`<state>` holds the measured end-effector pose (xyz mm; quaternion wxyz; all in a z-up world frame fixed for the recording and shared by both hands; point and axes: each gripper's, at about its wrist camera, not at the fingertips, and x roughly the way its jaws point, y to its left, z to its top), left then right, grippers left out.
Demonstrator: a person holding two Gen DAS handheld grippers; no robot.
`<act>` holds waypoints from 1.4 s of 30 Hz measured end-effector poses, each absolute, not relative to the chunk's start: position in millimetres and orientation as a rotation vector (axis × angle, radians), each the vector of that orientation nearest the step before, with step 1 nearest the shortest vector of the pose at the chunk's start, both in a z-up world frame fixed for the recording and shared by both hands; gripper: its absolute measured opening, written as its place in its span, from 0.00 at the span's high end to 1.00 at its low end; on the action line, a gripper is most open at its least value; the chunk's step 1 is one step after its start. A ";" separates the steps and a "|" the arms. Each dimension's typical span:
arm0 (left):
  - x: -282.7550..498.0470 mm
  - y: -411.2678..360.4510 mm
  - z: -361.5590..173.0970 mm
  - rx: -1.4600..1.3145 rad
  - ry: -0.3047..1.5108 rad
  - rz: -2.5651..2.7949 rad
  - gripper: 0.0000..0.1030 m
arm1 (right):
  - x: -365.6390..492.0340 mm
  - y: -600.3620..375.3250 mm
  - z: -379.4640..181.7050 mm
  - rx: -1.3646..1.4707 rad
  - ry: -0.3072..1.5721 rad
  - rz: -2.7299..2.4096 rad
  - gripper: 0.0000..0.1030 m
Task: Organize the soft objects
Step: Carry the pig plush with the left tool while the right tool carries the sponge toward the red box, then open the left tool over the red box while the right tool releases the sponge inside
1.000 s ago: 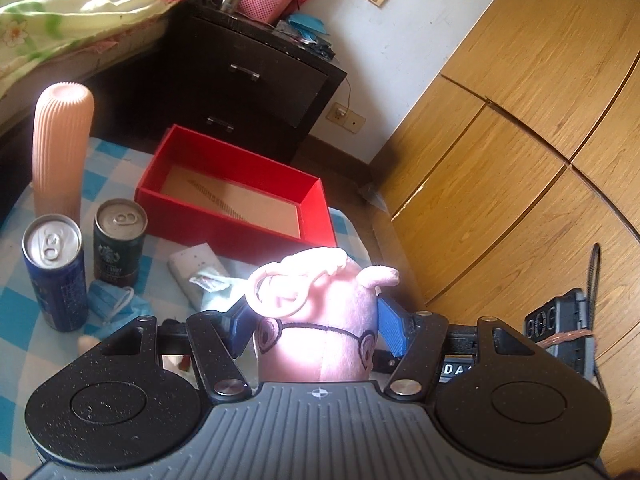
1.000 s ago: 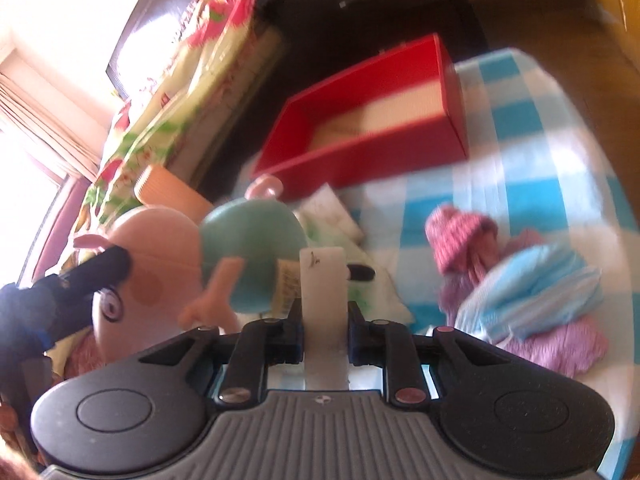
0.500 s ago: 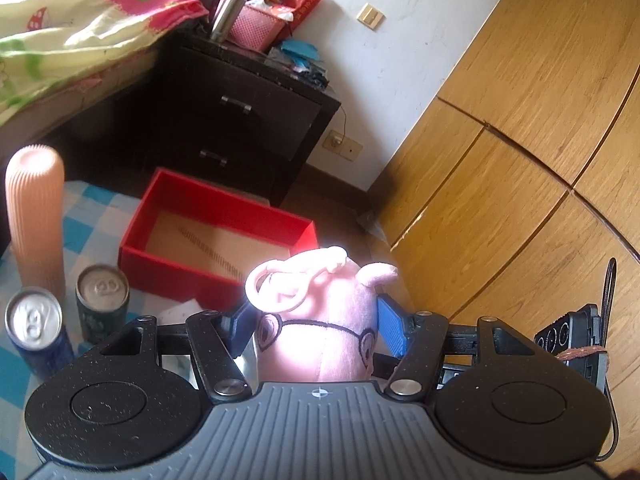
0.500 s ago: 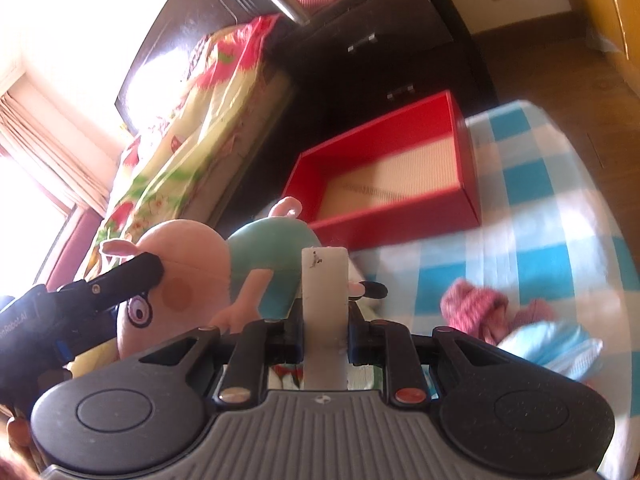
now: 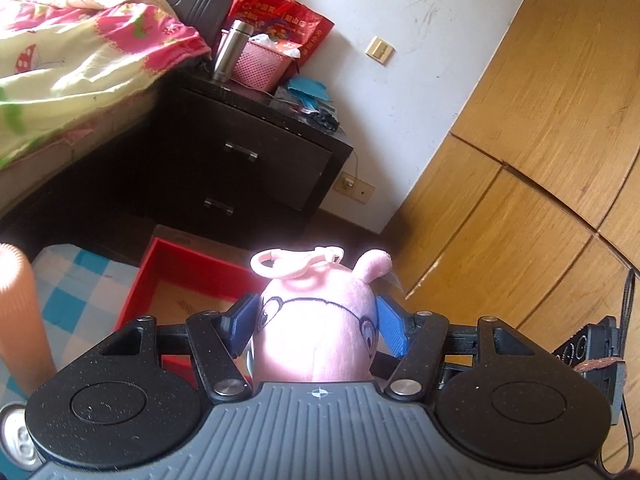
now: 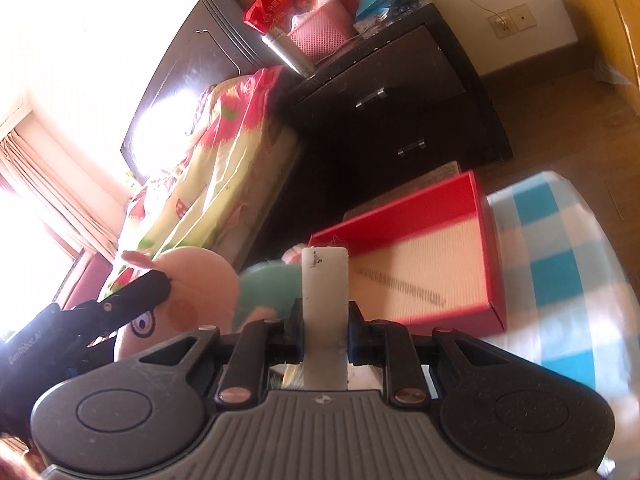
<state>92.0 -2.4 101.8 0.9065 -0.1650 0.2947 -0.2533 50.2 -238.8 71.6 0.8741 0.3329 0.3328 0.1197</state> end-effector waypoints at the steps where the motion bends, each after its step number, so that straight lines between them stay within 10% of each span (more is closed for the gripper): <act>1: 96.7 -4.5 101.3 -0.336 0.607 -0.519 0.39 | 55.2 -238.3 70.7 0.693 0.693 0.245 1.00; 42: 200.8 -41.7 23.1 -0.121 0.712 -0.299 0.38 | 198.3 -203.1 8.6 0.131 0.896 -0.017 0.99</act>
